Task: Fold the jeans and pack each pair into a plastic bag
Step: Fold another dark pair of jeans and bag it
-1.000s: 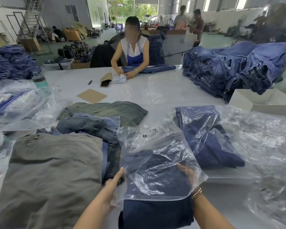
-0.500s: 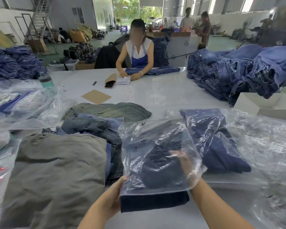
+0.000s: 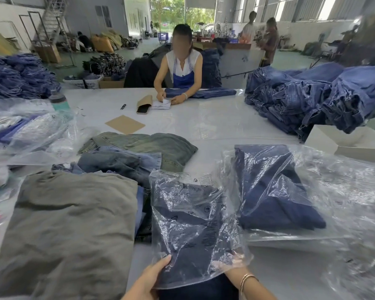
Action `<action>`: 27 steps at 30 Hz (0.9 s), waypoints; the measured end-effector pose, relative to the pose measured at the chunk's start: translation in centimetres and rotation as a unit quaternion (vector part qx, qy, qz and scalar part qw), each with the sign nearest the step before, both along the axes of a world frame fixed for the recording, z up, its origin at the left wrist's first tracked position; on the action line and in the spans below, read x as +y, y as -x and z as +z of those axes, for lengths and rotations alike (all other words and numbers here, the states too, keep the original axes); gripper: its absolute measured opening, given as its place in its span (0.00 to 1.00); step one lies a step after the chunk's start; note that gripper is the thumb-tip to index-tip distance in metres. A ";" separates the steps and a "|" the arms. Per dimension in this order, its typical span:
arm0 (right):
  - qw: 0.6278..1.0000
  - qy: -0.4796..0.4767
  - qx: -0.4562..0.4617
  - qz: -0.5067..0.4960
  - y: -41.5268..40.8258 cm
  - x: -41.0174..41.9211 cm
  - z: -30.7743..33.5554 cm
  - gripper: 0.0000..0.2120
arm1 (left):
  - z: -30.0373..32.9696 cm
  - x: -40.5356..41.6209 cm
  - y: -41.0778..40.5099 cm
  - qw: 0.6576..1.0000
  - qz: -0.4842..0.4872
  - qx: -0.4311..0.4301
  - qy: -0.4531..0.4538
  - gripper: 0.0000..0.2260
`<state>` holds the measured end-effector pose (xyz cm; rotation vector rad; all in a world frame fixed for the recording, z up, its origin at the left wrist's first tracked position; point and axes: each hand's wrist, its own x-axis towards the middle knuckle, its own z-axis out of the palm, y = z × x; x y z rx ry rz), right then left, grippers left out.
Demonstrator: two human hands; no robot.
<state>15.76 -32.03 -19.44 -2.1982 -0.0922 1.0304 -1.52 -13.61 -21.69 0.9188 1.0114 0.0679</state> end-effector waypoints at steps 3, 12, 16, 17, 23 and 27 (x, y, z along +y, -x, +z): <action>0.996 -0.076 -0.051 0.020 -0.8 1.9 1.9 0.28 | 1.1 -0.2 -0.7 0.997 -0.037 -0.045 0.042 0.17; 0.969 -0.019 -0.244 0.020 -3.8 5.6 3.9 0.16 | 0.7 -1.8 1.1 0.997 -0.034 -0.048 0.054 0.16; 0.940 0.076 -0.294 0.157 -3.3 2.6 1.6 0.18 | 0.0 -2.3 1.3 0.987 -0.030 -0.117 0.108 0.12; 0.929 0.074 -0.321 0.171 -3.0 1.7 0.7 0.22 | -0.8 -2.5 1.4 0.988 -0.039 -0.121 0.087 0.18; 0.806 0.075 -0.484 0.333 -1.3 -3.5 -1.0 0.39 | -2.1 -2.8 1.0 0.991 -0.076 -0.098 0.041 0.39; 0.764 0.127 -0.470 0.422 -2.3 -4.6 1.2 0.50 | 0.8 -2.1 -1.5 0.995 -0.077 -0.027 0.055 0.06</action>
